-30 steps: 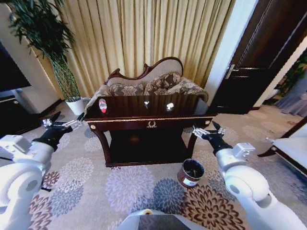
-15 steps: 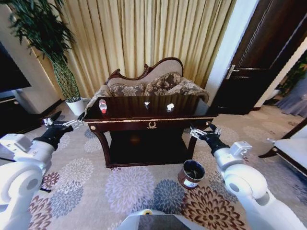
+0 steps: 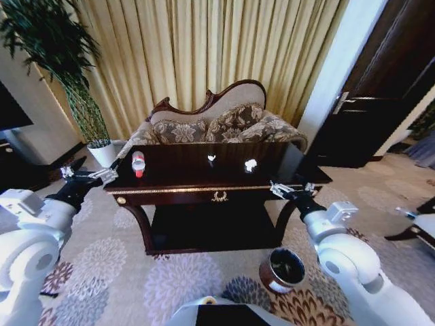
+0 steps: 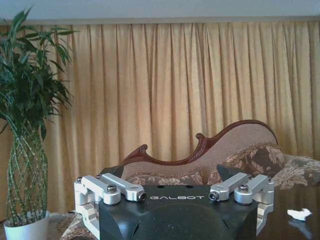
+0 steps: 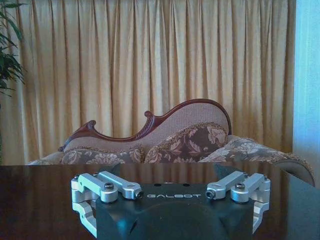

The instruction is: Move to the front of the table and place the trash on the table into the trash bin.

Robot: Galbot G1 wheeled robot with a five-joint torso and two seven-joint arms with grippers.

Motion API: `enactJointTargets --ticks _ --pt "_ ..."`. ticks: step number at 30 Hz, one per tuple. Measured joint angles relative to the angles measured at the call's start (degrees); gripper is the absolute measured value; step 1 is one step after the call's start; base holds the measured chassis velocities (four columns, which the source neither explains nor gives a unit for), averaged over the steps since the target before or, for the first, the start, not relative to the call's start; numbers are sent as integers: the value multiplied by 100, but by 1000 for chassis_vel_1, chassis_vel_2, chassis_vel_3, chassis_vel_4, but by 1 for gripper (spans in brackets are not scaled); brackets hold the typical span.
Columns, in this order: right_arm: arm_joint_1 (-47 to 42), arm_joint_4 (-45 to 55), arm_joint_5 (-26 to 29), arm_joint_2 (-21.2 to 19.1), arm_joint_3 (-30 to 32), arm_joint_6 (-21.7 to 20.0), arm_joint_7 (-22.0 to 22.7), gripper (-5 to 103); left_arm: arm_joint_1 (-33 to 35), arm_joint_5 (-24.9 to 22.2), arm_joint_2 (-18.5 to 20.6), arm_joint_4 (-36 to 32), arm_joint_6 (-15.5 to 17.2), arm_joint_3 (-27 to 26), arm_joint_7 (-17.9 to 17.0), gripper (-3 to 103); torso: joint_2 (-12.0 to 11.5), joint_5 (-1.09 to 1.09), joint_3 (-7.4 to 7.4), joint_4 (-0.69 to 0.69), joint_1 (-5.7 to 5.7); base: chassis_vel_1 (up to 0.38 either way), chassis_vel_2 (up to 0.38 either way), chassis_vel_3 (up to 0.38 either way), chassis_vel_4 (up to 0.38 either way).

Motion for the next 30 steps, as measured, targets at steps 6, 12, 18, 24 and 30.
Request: enactJointTargets --ticks 6,12,18,24,30 --pt "-40 11 -106 6 -65 -117 2 100 52 4 -27 -28 0 -14 2 100 1 2 -1 -2 -2 -97 101 93 -93" --pt "148 -132 -2 -131 -197 -222 53 100 126 3 -40 -60 -5 -69 3 100 6 2 -4 0 -8 0 0 0 0" --pt "802 -513 678 -744 -459 -417 317 100 221 2 -110 -111 -7 -141 9 100 4 3 -2 -1 -6 0 0 0 0" --pt "1699 -1105 1211 -1413 -874 -563 441 100 213 1 -257 -171 -6 -185 11 100 3 1 -2 0 -4 0 0 0 0" --pt "2434 -1599 1865 -1592 -1524 -751 675 100 260 16 -387 -216 6 -200 0 100 3 3 -1 -1 -4 0 0 0 0"
